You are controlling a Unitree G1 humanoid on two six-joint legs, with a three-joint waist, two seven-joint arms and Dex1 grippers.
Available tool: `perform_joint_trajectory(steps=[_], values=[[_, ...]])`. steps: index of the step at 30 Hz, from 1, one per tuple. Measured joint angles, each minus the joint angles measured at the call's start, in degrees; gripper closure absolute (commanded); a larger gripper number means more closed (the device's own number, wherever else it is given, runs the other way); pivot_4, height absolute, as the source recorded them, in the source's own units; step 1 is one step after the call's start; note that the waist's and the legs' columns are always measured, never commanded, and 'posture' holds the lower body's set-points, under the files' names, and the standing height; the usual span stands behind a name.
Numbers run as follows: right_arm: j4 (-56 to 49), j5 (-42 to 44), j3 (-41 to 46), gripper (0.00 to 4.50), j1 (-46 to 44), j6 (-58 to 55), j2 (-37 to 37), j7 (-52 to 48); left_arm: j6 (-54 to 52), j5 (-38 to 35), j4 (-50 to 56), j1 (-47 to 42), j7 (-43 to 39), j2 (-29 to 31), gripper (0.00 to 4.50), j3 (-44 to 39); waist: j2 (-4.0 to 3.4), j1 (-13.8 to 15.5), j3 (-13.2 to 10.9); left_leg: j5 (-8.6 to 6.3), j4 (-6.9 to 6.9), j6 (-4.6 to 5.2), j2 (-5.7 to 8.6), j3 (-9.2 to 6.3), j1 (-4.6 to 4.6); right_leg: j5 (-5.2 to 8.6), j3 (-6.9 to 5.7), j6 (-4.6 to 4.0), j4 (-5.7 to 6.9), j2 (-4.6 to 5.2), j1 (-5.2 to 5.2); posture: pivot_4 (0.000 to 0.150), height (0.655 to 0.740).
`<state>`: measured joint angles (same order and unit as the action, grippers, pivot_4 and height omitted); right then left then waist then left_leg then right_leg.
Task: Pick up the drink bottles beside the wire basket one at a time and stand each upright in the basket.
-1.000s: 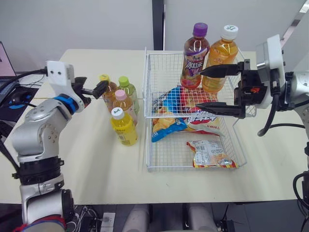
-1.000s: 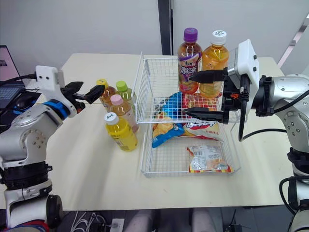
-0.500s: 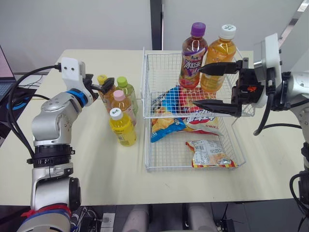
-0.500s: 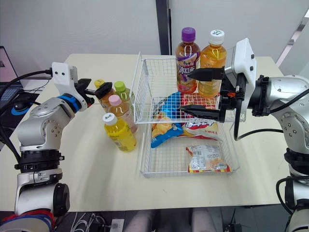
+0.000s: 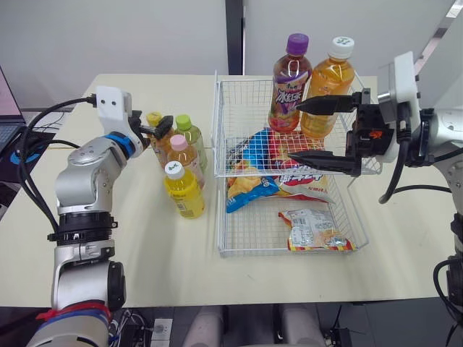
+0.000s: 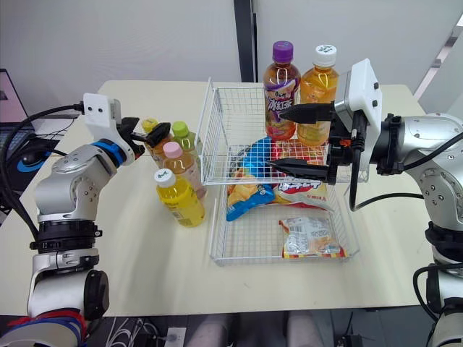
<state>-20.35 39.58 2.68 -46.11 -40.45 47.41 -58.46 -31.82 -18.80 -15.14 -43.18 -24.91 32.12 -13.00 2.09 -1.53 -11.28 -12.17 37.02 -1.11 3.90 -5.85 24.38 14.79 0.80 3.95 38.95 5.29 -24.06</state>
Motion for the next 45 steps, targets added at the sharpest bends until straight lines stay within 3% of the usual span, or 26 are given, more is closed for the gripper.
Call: perform_joint_trajectory(steps=[2, 9, 28, 35, 45], values=[[-0.05, 0.01, 0.0, 0.0, -0.01, -0.23, 0.0, 0.01, 0.07, 0.05, -0.28, 0.0, -0.23, -0.24, 0.89, 0.2, 0.0, -0.02, 0.0, 0.0, 0.0, 0.0, 0.0, 0.01, 0.0, 0.0, 0.01, 0.0, 0.0, 0.0, 0.0, 0.15, 0.74], [-0.13, 0.03, 0.0, 0.0, -0.13, -0.5, 0.03, 0.01, 1.14, 0.71, -0.85, -0.68, -0.39, -0.46, 3.1, 0.24, 0.0, -0.02, 0.0, 0.0, 0.0, 0.0, 0.0, 0.01, 0.0, 0.0, 0.0, 0.0, 0.0, 0.0, 0.0, 0.15, 0.74], [0.08, -0.09, 0.01, 0.0, -0.11, -0.28, 0.42, -0.08, -1.03, 0.8, 5.39, 3.12, 1.76, 0.5, 3.12, -0.96, 0.0, -0.21, 0.0, 0.0, -0.02, 0.0, -0.02, 0.01, 0.01, 0.0, 0.02, 0.0, 0.0, -0.01, -0.03, 0.15, 0.74], [0.41, 0.18, 0.28, 0.0, -0.11, -0.45, 0.7, -0.23, -5.3, -0.37, 10.27, 5.13, 0.32, 5.04, 3.12, -2.28, 0.01, -0.15, -0.01, 0.0, -0.02, 0.0, -0.02, -0.01, 0.04, 0.0, 0.0, 0.0, -0.01, -0.01, -0.05, 0.15, 0.74], [0.42, 2.14, 2.47, 0.0, 0.04, -0.51, 1.8, -0.46, -13.06, -6.08, 18.08, 8.51, -5.64, 17.01, 3.12, -9.56, 0.01, -0.16, -0.01, 0.0, -0.04, 0.0, -0.06, 0.0, 0.05, 0.0, -0.01, 0.0, -0.05, -0.03, -0.05, 0.15, 0.74]])
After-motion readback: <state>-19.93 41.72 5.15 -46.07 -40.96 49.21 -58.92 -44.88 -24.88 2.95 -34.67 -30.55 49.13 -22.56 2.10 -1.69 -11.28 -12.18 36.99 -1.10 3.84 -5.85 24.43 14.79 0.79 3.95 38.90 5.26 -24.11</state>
